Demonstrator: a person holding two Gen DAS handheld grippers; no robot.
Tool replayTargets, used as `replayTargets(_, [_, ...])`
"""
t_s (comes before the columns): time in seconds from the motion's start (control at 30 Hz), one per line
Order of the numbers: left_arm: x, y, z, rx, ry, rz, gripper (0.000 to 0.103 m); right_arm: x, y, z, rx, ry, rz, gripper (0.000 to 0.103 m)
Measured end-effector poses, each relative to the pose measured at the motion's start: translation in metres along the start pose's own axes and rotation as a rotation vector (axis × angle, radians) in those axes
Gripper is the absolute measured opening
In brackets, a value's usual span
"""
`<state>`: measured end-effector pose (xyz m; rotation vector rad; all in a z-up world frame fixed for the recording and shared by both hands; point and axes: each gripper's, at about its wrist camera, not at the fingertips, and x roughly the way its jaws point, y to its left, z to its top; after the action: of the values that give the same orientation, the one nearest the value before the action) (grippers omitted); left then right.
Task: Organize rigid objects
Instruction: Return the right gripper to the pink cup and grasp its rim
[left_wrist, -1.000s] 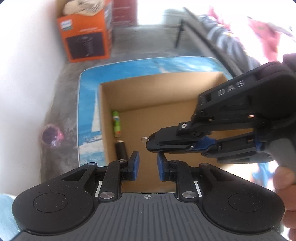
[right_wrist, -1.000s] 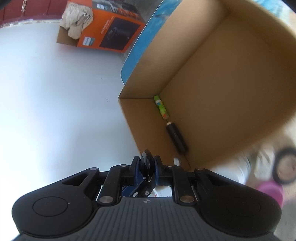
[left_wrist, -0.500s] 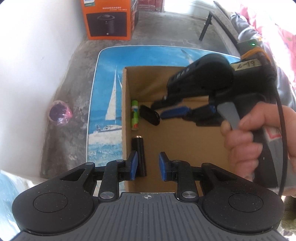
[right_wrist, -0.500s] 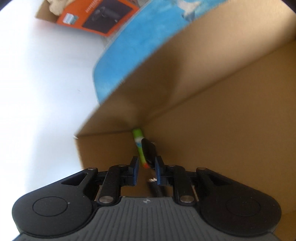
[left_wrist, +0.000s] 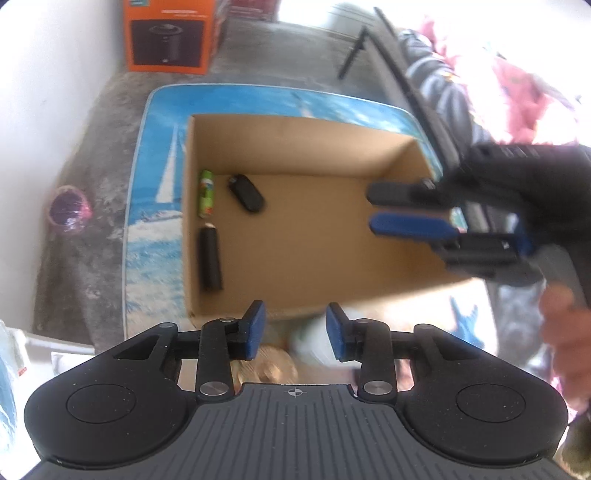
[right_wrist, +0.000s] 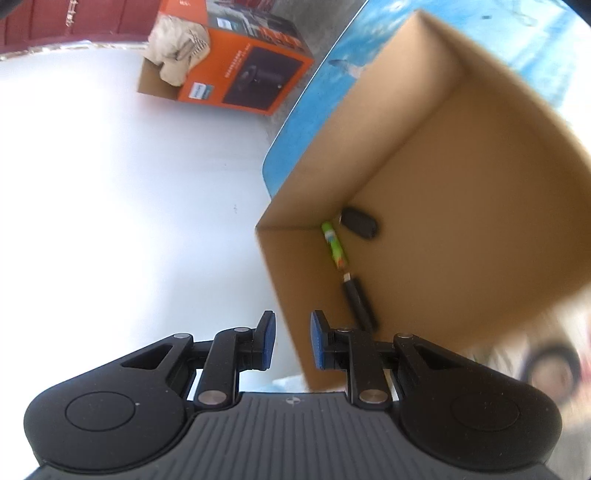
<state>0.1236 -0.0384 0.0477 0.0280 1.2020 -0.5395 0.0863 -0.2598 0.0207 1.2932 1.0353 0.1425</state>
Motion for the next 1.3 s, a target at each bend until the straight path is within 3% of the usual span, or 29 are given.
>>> replayTargets(0.13, [-0.006,-0.011,-0.018,0.010,0.053,-0.040,0.040,-0.031,-0.019,-0.045,0.047,-0.045,-0.029,0.022])
replayTargets(0.37, [0.015,-0.035,-0.053,0.085,0.213,-0.036,0.046,-0.050,-0.081,-0.103,0.136,-0.149,-0.223,0.023])
replayTargets(0.47, [0.041,-0.045,-0.070,0.137,0.242,-0.030,0.047,-0.041,-0.098,-0.114,0.071,-0.155,-0.344,0.031])
replayTargets(0.53, [0.060,-0.054,-0.083,0.209,0.265,0.014,0.047,-0.033,-0.106,-0.121,0.015,-0.148,-0.414,0.039])
replayTargets(0.77, [0.096,-0.065,-0.116,0.346,0.273,0.015,0.052,0.007,-0.110,-0.130,-0.200,-0.087,-0.551,0.039])
replayTargets(0.87, [0.101,-0.068,-0.120,0.381,0.260,0.007,0.060,0.019,-0.111,-0.133,-0.238,-0.067,-0.573,0.039])
replayTargets(1.3, [0.122,-0.070,-0.125,0.394,0.237,0.015,0.064,0.041,-0.121,-0.128,-0.300,-0.036,-0.603,0.034])
